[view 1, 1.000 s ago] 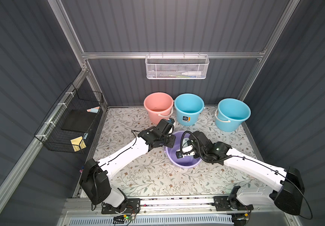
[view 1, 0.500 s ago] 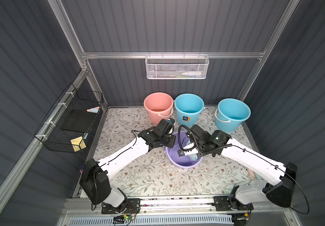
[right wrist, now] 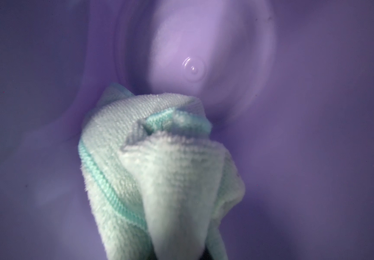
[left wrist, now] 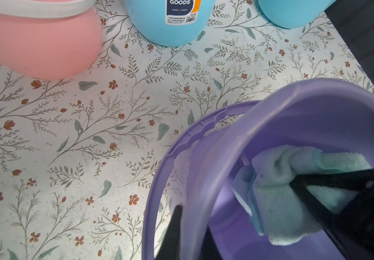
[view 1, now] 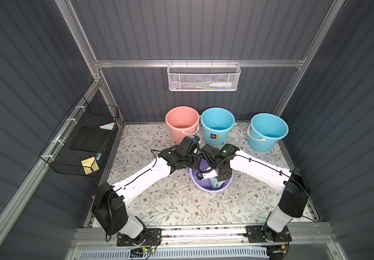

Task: Wipe the inside of the bucket with a cloth
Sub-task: Wipe the dirt from the inside of the bucket.

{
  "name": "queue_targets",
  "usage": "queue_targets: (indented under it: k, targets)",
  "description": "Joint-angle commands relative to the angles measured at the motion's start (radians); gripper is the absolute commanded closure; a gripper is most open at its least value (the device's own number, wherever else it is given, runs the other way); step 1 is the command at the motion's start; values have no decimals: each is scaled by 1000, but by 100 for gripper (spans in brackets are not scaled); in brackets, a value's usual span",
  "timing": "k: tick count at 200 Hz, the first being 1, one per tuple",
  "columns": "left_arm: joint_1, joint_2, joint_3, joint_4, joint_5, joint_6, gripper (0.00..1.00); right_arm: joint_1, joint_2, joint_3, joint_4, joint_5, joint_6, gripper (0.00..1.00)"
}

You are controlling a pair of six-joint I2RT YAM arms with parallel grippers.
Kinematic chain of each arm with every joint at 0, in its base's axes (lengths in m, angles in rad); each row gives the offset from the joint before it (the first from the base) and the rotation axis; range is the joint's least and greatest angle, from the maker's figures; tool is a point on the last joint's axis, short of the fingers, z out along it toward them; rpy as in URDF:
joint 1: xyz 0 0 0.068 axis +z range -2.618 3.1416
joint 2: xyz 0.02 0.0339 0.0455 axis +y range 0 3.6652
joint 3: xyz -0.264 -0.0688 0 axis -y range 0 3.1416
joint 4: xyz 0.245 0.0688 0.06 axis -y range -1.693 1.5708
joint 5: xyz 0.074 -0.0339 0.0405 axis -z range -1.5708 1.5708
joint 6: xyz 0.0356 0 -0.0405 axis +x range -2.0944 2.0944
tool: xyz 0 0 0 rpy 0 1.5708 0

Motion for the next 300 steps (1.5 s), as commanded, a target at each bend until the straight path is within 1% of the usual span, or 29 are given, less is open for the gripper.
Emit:
queue_targets:
  k: [1, 29, 46, 68, 112, 157, 179, 215, 269, 290, 300]
  targets:
    - [-12, -47, 4, 33, 23, -5, 100, -17, 39, -50, 77, -33, 44, 100]
    - [-12, -50, 4, 31, 24, -8, 100, -39, 64, -107, 178, -87, 72, 100]
    - [-12, -48, 4, 34, 26, -9, 100, -52, 91, -124, 206, -133, 104, 100]
    - [-12, -48, 6, 32, 23, -11, 100, -59, 116, -146, 233, -162, 146, 100]
    - [-12, -57, 2, 34, 16, -16, 100, -72, 112, -258, 372, -197, 209, 100]
    - [-12, -60, 0, 34, 3, -24, 100, -75, 91, -305, 392, -238, 260, 100]
    - [-12, -62, 1, 33, -9, -25, 100, -76, 34, -298, 375, -236, 280, 100]
    - [-12, -58, -2, 34, -25, -27, 100, -78, -122, -283, 336, -266, 313, 100]
    - [-12, -75, -1, 27, -75, -38, 100, -78, -334, -283, 261, -267, 314, 100]
    - [-12, -89, -5, 27, -105, -65, 100, -79, -400, -273, 243, -252, 359, 100]
    - [-12, -92, -5, 27, -114, -67, 100, -79, -427, -260, 234, -235, 411, 100]
